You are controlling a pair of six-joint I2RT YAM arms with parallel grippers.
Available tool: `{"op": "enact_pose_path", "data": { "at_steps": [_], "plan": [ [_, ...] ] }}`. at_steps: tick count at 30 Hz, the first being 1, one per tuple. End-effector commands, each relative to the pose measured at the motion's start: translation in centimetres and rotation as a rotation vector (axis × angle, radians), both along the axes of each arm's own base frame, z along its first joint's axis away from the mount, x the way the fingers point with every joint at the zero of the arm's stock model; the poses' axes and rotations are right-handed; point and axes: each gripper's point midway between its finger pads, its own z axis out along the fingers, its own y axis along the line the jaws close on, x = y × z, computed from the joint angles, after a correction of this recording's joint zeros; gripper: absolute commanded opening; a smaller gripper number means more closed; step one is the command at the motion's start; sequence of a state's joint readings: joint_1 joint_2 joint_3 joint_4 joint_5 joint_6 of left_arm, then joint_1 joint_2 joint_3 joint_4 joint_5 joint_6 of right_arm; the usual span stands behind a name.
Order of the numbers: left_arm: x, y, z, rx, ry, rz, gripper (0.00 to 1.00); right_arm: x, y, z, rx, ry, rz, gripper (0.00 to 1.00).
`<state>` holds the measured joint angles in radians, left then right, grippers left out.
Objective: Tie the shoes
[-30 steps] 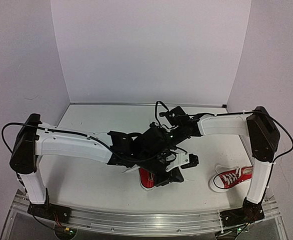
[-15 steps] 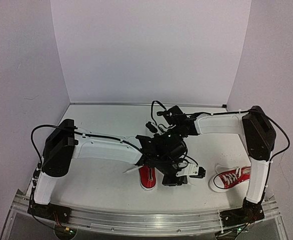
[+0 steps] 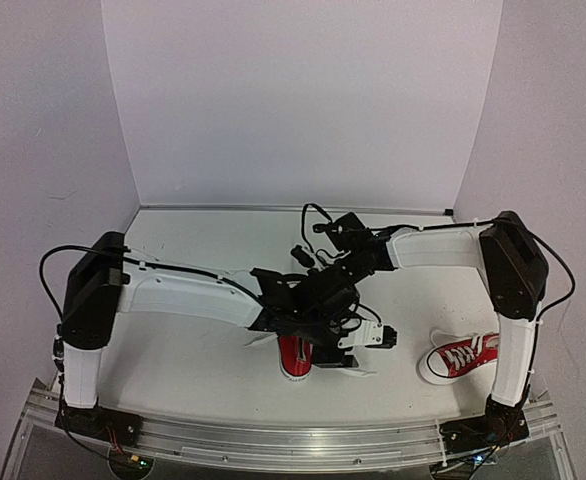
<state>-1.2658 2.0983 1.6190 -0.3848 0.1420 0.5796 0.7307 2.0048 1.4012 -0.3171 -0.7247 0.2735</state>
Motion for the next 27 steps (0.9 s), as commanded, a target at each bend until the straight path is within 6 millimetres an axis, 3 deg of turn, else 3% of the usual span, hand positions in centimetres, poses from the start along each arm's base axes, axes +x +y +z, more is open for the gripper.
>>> {"op": "enact_pose_path", "data": {
  "at_steps": [1,5,6,10,17,22,27],
  "plan": [
    [1.4,2.8,7.1,-0.182,0.000,0.142,0.55,0.5,1.2,2.0,0.055,-0.003,0.008,0.00],
    [3.3,6.7,10.1,-0.374,0.066,0.296,0.54,0.2,2.2,1.9,0.055,-0.001,0.010,0.00],
    [3.7,8.2,9.2,-0.394,0.099,0.349,0.54,0.1,2.5,1.8,0.054,-0.001,0.011,0.00],
    [6.3,13.1,10.4,-0.552,0.117,0.569,0.54,-0.1,3.5,1.4,0.050,0.004,0.012,0.00],
    [10.1,20.3,8.2,-0.644,0.192,0.930,0.52,-0.6,4.9,0.8,0.038,0.007,0.016,0.00],
    [11.1,22.4,6.6,-0.659,0.253,1.023,0.52,-1.1,5.7,0.1,0.026,0.016,0.023,0.03],
    [11.0,21.8,4.9,-0.591,0.290,1.006,0.51,-1.2,5.6,0.7,0.026,0.002,0.015,0.25]
  ]
}}
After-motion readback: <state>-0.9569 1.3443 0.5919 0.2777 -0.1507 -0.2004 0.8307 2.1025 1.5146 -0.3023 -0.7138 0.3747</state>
